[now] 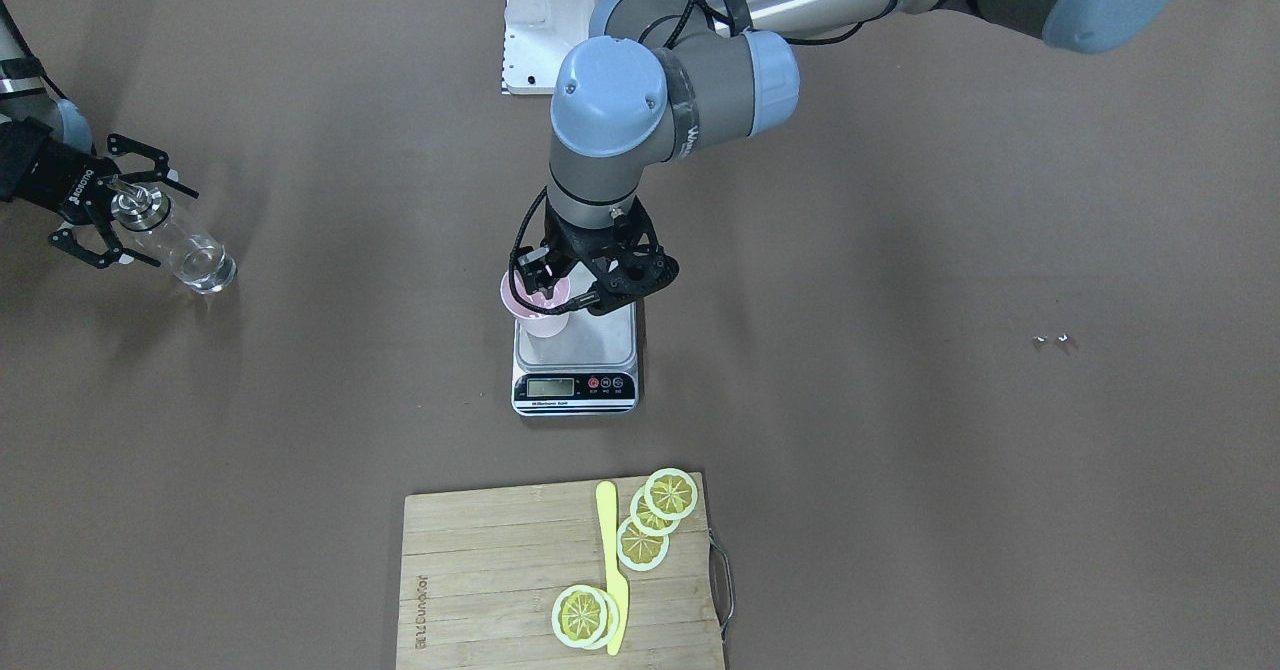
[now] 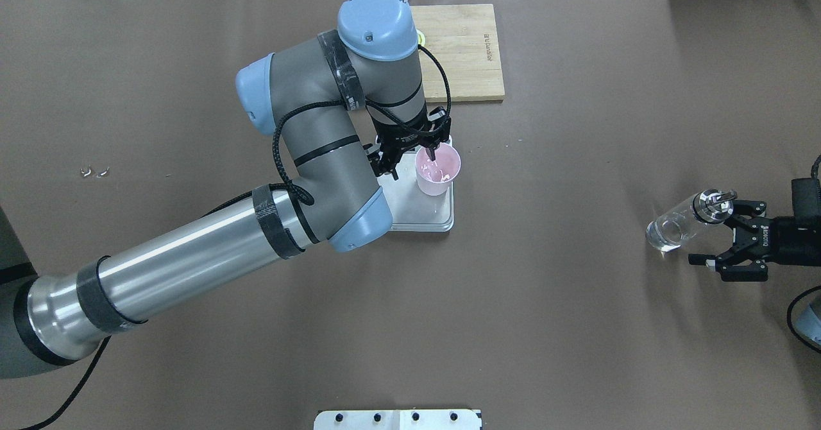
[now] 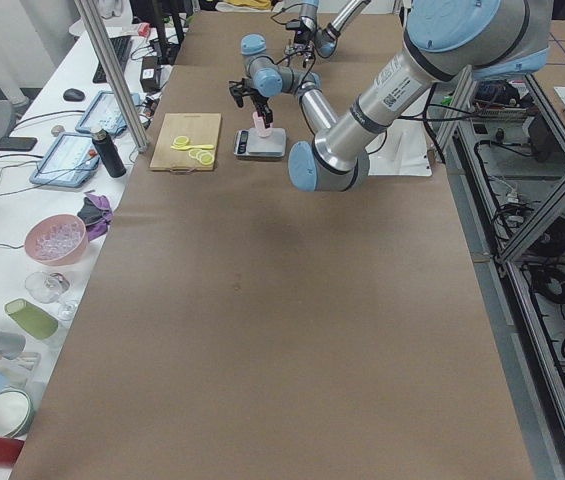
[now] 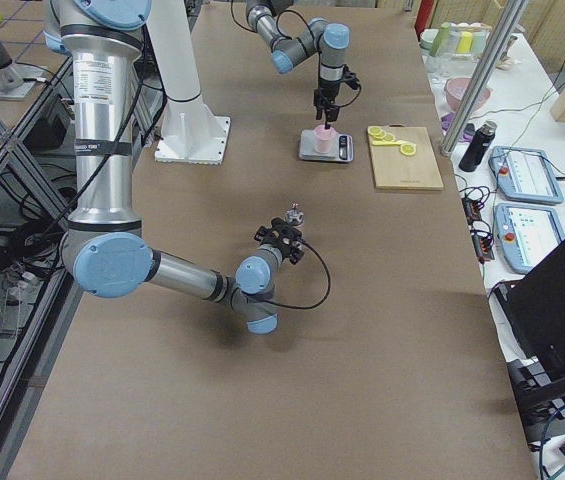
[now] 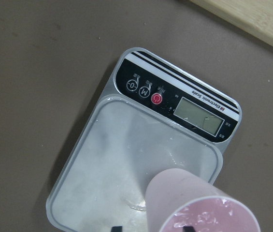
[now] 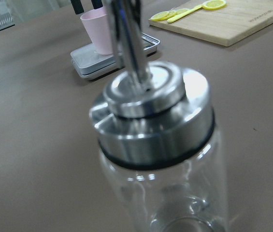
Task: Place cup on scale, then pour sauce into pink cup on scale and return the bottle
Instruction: 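Open and withdraw the left gripper while the right gripper grasps the glass bottle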
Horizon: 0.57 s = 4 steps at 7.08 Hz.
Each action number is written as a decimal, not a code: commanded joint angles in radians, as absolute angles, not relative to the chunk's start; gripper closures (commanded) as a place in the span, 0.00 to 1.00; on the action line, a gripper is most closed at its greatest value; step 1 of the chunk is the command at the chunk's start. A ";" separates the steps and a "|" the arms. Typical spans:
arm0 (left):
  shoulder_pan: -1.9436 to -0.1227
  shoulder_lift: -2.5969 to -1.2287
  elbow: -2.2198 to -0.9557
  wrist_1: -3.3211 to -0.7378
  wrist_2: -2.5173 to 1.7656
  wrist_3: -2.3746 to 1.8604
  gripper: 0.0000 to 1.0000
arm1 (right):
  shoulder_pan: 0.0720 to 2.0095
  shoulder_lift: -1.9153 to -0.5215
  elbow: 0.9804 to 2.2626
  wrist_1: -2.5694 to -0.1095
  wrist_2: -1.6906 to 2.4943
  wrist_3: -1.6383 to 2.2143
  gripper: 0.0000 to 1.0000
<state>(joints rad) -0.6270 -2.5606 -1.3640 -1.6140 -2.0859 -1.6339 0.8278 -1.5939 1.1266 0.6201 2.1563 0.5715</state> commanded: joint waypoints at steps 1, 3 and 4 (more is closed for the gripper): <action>-0.646 -2.479 -1.501 -1.602 -2.092 -1.629 0.23 | 0.790 -1.594 1.117 0.679 2.106 0.551 0.00; -0.684 -2.461 -1.529 -1.591 -2.097 -1.588 0.23 | 0.776 -1.592 1.117 0.687 2.077 0.505 0.00; -0.701 -2.418 -1.595 -1.551 -2.100 -1.535 0.23 | 0.773 -1.589 1.115 0.686 2.075 0.503 0.00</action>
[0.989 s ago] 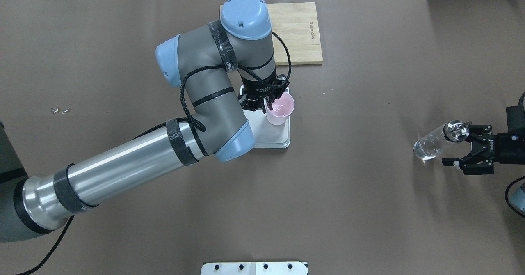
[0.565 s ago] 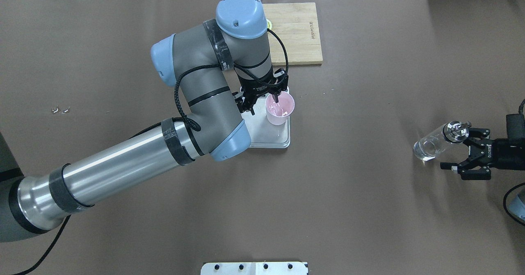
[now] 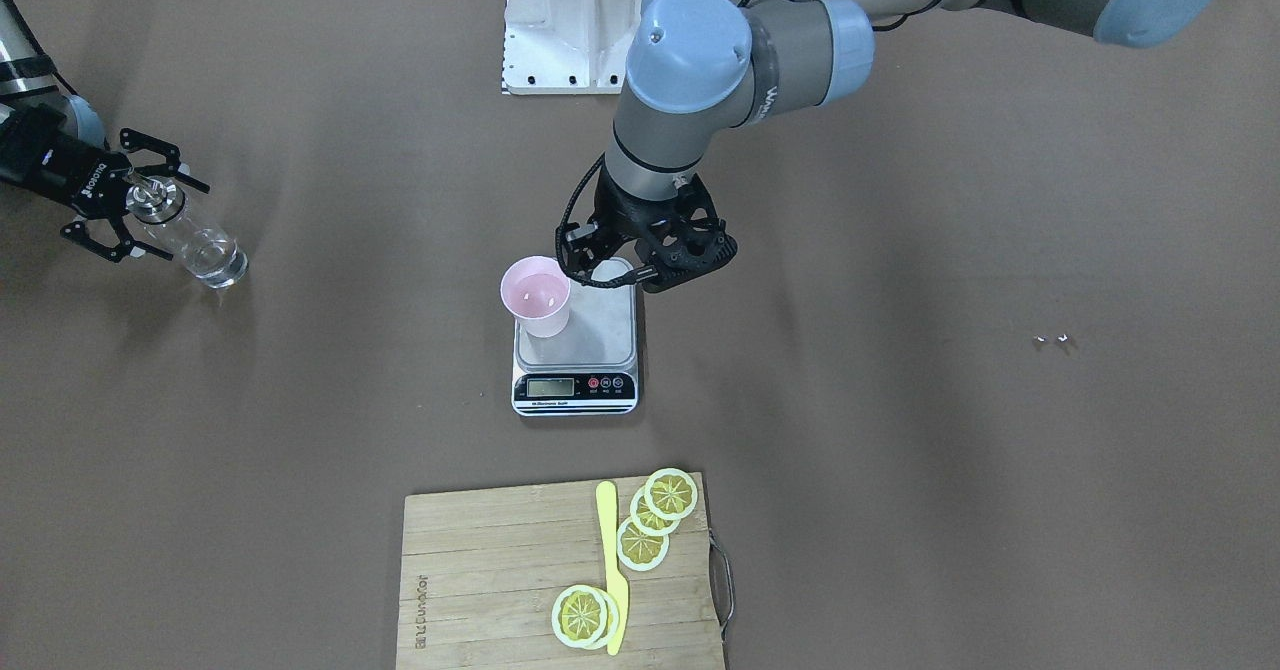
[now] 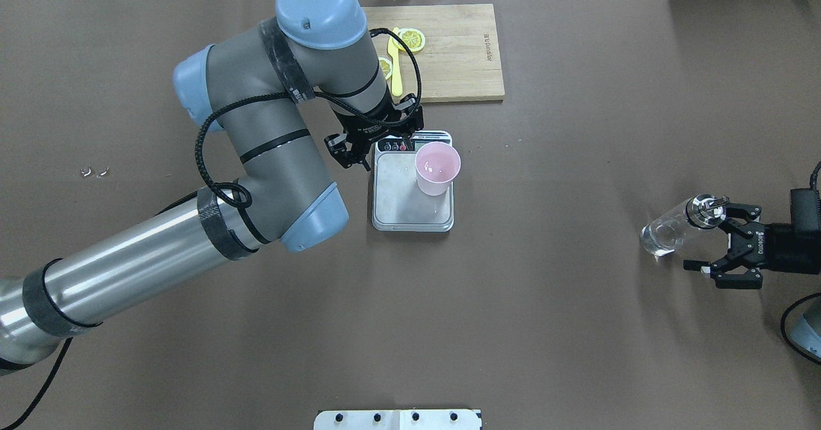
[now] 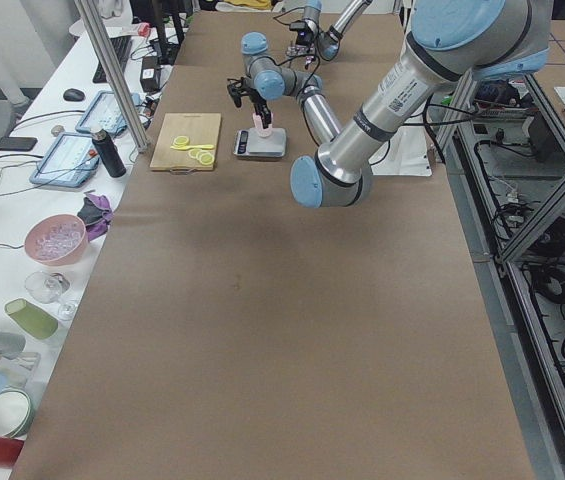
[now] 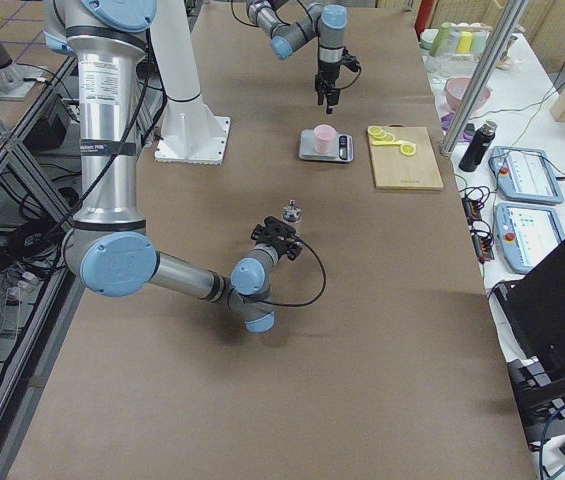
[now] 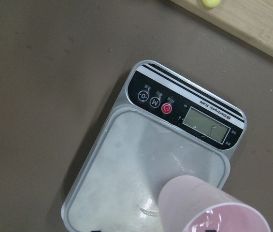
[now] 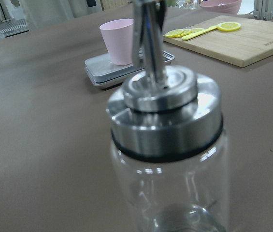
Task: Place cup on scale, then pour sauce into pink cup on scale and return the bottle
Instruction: 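Open and withdraw the left gripper while the right gripper grasps the glass bottle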
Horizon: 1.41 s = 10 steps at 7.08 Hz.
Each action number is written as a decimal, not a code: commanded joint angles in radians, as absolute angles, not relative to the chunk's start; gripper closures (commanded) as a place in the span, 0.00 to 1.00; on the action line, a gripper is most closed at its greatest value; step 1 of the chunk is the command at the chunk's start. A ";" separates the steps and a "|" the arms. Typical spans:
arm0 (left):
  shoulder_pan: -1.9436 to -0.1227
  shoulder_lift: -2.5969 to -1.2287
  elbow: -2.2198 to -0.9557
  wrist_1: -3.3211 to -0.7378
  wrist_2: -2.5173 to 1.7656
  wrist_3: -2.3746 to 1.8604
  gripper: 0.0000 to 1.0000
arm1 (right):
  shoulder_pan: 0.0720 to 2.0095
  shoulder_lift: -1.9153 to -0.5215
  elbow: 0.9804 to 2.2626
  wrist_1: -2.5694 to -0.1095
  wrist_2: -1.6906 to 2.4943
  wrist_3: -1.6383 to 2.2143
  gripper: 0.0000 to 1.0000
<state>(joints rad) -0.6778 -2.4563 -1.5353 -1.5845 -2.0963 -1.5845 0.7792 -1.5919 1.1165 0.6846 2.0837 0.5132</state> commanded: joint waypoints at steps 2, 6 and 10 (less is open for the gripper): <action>-0.761 -2.312 -1.701 -1.514 -2.115 -1.384 0.20 | 0.772 -1.550 1.098 0.684 2.068 0.500 0.00; -0.923 -2.107 -1.794 -1.513 -2.212 -1.085 0.01 | 0.770 -1.522 1.085 0.686 2.054 0.500 0.11; -1.049 -1.938 -1.839 -1.513 -2.232 -0.745 0.01 | 0.775 -1.529 1.089 0.687 2.052 0.491 0.58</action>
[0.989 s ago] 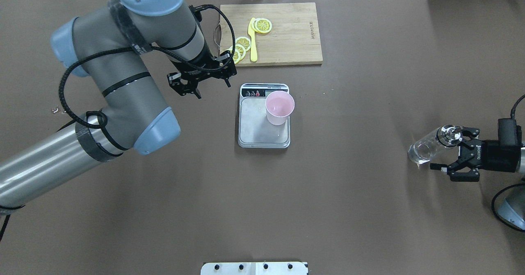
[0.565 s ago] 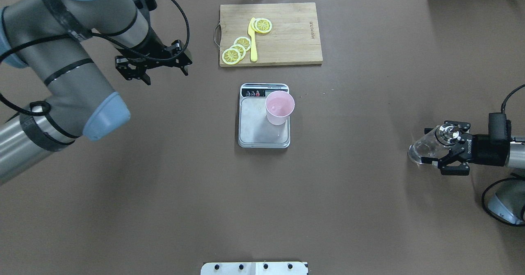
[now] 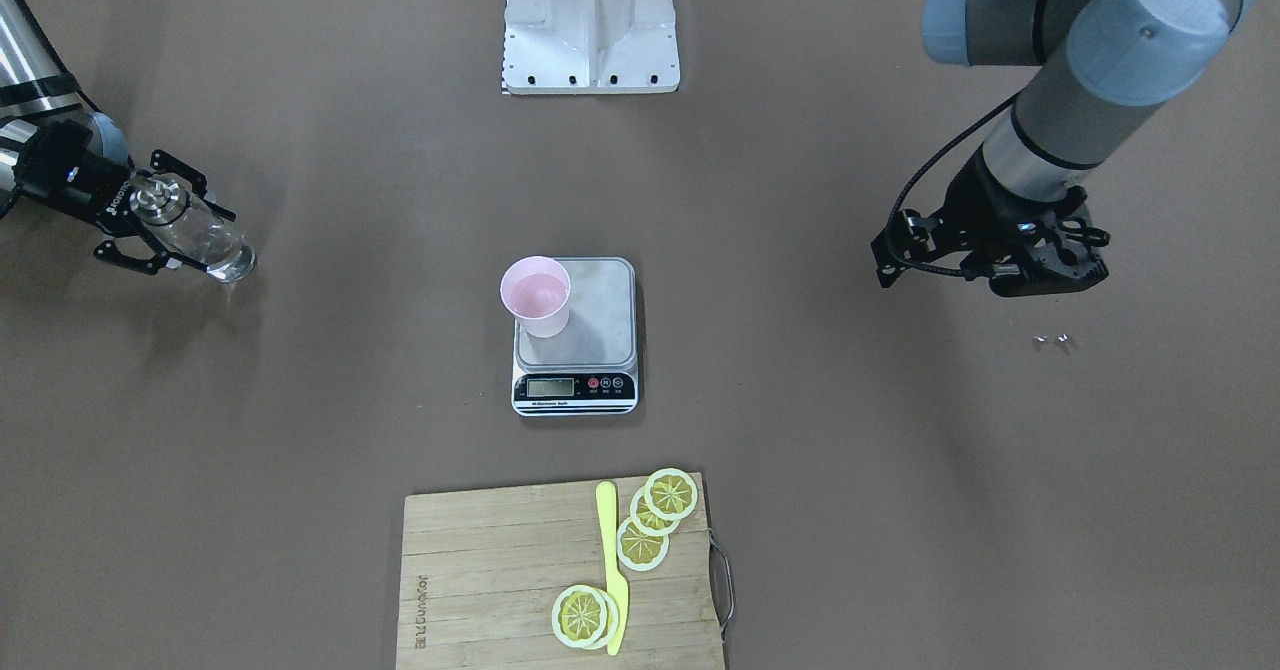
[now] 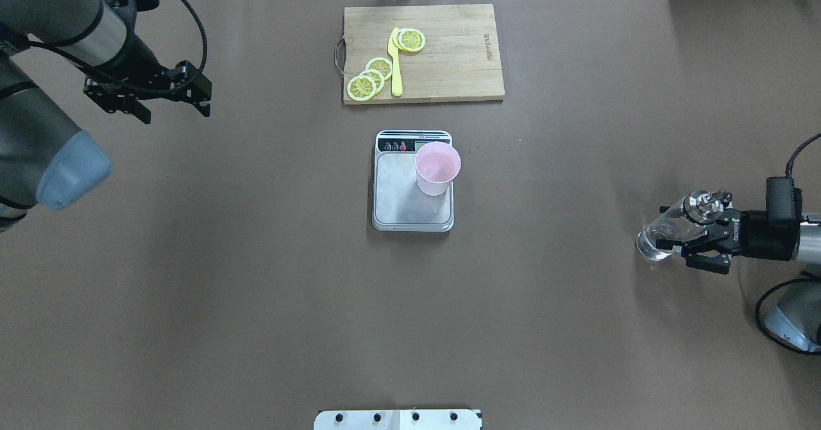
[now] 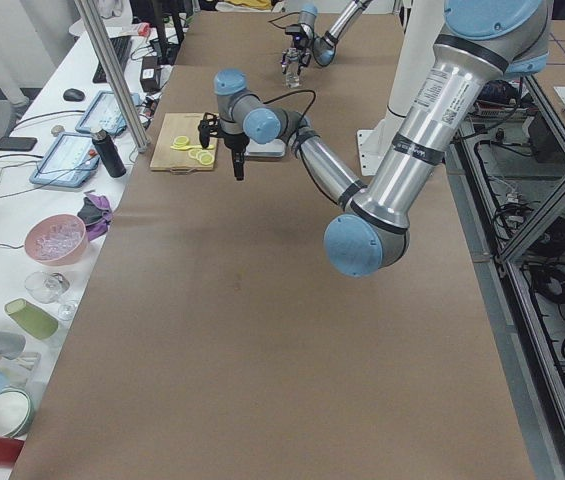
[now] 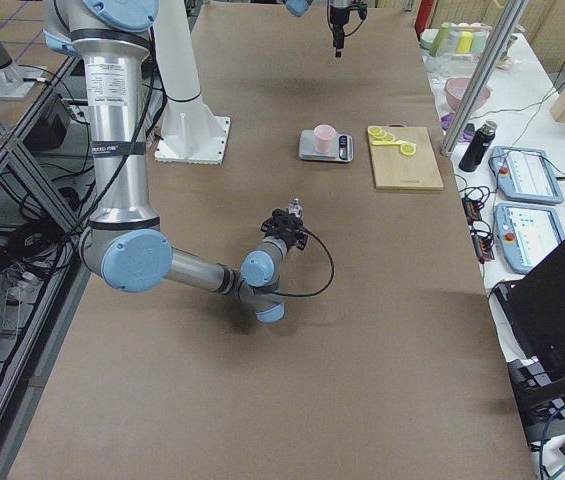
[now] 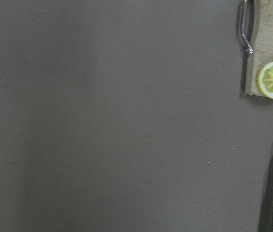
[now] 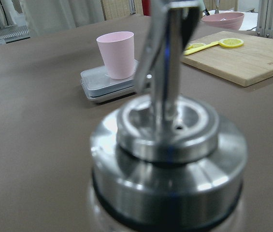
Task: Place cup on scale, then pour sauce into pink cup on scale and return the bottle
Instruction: 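Open and withdraw the left gripper while the right gripper grasps the glass bottle, then lift the glass bottle with the right gripper and carry it toward the scale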
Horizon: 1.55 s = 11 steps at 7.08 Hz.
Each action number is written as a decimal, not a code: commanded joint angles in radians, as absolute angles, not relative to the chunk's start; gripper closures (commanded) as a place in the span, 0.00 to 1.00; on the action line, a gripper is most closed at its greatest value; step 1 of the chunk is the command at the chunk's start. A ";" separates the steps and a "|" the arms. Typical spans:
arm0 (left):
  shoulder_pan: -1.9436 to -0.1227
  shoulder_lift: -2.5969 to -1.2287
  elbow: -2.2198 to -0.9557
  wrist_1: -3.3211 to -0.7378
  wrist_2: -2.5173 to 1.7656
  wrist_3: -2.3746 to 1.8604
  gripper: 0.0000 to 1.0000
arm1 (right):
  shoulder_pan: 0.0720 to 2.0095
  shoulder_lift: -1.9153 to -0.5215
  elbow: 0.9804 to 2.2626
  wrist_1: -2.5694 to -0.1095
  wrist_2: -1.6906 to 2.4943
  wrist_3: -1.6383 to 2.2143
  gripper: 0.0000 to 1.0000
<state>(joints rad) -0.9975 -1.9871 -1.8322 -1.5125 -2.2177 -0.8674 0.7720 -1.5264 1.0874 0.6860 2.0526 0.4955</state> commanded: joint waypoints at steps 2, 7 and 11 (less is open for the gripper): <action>-1.133 -1.840 -1.874 -1.514 -2.289 -0.590 0.01 | 0.836 -1.523 1.097 0.674 2.071 0.489 0.65; -1.302 -1.645 -1.873 -1.517 -2.289 -0.220 0.01 | 1.028 -1.457 1.282 0.302 2.233 0.486 0.65; -1.436 -1.565 -1.745 -1.529 -2.315 0.044 0.01 | 1.042 -1.347 1.414 -0.087 2.218 0.414 0.65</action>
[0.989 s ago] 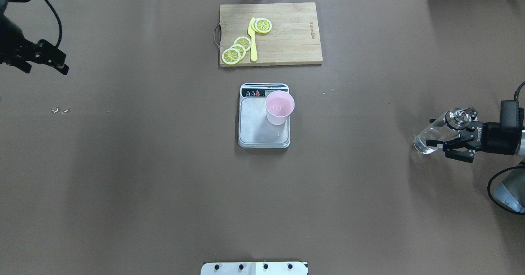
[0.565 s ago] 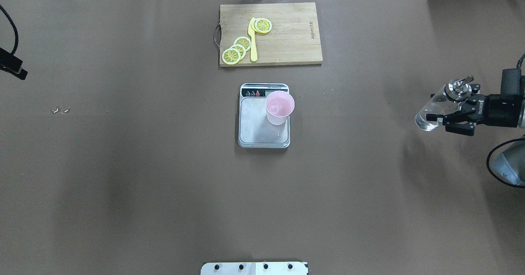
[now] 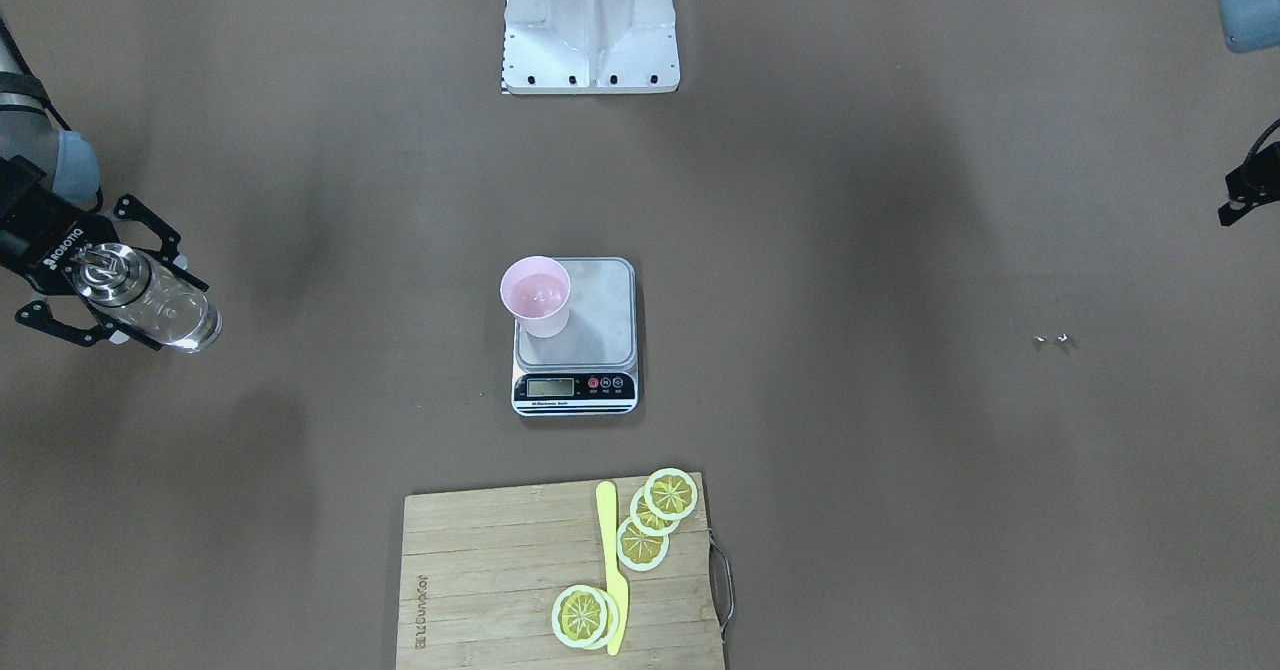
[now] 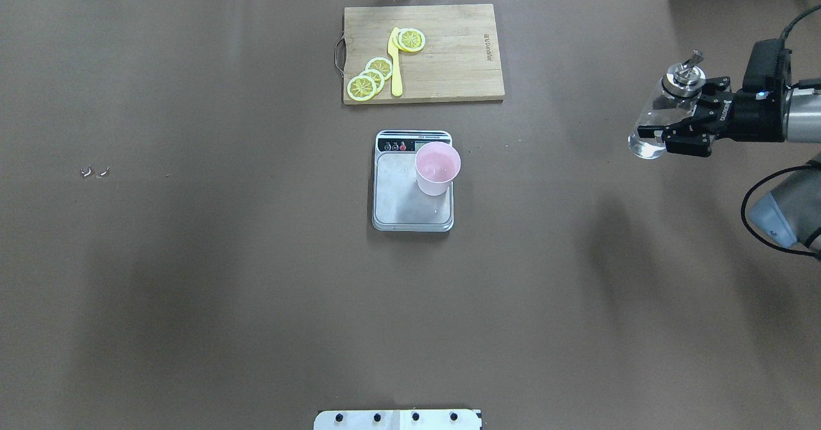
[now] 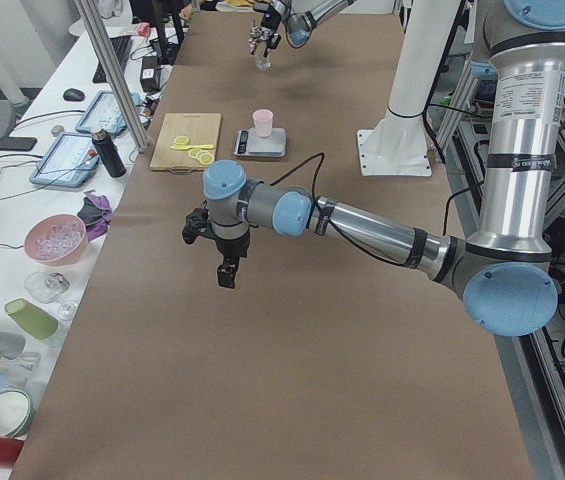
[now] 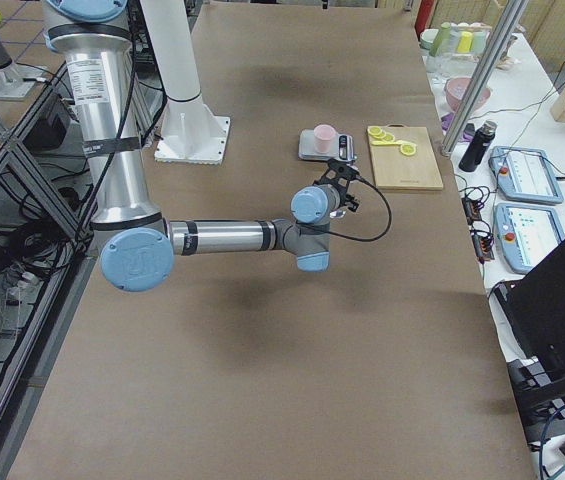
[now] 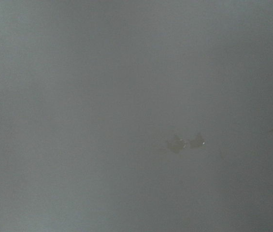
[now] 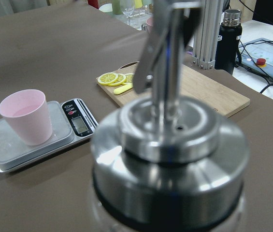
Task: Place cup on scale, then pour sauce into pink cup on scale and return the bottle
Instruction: 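Lift the glass bottle with the right gripper and carry it toward the scale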
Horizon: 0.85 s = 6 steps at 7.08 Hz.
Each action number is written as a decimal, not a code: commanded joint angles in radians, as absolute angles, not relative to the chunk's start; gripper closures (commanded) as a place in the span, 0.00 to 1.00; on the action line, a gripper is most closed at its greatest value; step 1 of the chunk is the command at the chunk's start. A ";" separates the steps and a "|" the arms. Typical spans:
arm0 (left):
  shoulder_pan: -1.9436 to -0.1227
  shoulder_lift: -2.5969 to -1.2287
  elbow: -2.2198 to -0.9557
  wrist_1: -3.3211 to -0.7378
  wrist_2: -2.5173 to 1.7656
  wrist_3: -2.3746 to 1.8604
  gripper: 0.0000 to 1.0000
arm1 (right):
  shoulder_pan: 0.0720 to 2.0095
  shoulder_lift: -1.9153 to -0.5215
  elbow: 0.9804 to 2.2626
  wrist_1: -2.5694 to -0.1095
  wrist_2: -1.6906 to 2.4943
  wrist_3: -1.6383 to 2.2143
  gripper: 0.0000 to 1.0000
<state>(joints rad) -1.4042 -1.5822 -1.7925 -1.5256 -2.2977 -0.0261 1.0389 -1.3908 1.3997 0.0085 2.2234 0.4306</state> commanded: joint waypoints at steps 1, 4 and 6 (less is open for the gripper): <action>-1.463 -1.562 -1.711 -1.529 -2.330 0.089 0.01 | 1.042 -1.315 1.416 -0.148 2.215 0.401 0.65; -1.480 -1.540 -1.703 -1.526 -2.329 0.109 0.01 | 0.994 -1.279 1.538 -0.410 2.163 0.350 0.65; -1.493 -1.525 -1.704 -1.526 -2.329 0.109 0.01 | 0.909 -1.273 1.722 -0.733 2.071 0.240 0.65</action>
